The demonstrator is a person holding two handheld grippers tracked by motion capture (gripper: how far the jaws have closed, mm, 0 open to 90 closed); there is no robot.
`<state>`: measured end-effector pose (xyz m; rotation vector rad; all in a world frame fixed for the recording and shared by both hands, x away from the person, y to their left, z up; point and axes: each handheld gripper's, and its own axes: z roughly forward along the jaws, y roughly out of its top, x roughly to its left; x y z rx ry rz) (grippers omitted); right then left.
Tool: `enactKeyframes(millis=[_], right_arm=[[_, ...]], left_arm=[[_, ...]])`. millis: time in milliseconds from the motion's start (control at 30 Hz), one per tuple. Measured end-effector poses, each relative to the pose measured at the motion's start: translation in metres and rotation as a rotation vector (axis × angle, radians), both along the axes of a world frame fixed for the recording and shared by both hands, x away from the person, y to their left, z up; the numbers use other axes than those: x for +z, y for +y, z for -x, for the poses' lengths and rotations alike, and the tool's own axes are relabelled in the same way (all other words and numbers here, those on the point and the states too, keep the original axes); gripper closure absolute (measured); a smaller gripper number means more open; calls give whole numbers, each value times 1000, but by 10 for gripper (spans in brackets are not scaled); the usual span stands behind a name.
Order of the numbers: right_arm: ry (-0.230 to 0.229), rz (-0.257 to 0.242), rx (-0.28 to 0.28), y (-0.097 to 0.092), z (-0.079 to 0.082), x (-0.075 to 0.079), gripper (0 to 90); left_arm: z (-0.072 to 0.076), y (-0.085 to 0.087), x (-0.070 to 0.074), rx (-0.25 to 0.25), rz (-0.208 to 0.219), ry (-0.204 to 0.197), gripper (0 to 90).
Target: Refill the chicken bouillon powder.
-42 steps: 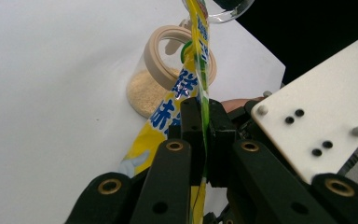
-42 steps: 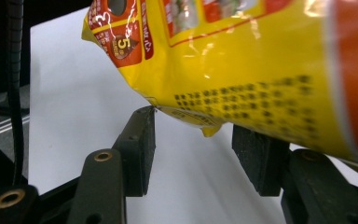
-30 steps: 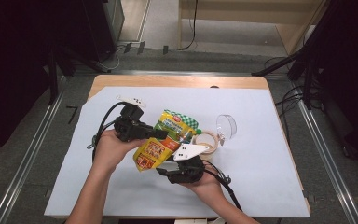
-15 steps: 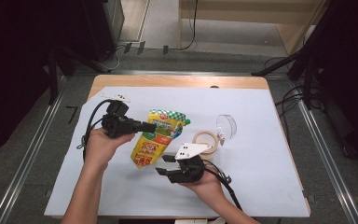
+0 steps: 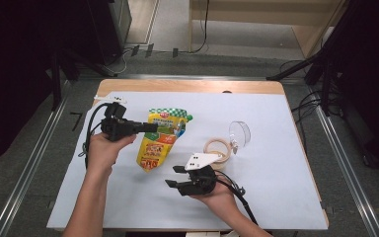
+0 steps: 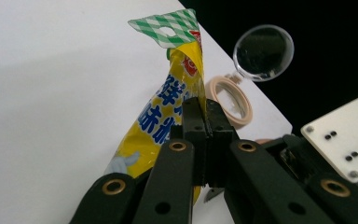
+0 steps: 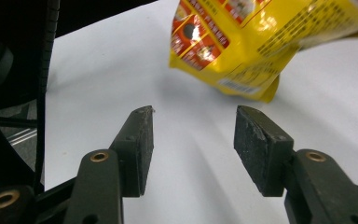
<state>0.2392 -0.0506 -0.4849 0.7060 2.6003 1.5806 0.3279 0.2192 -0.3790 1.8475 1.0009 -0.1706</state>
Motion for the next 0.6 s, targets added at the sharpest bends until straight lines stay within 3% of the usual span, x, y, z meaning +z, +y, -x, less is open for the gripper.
enactKeyframes(millis=[267,600], right_arm=[[8,1,-21,-5,-1,-3,487],[4,-9,-42,-12,0,1,487]], left_arm=[[-11,8,-4,68,6,-41,900],[-5,19,-3,78,-28,-26,900]])
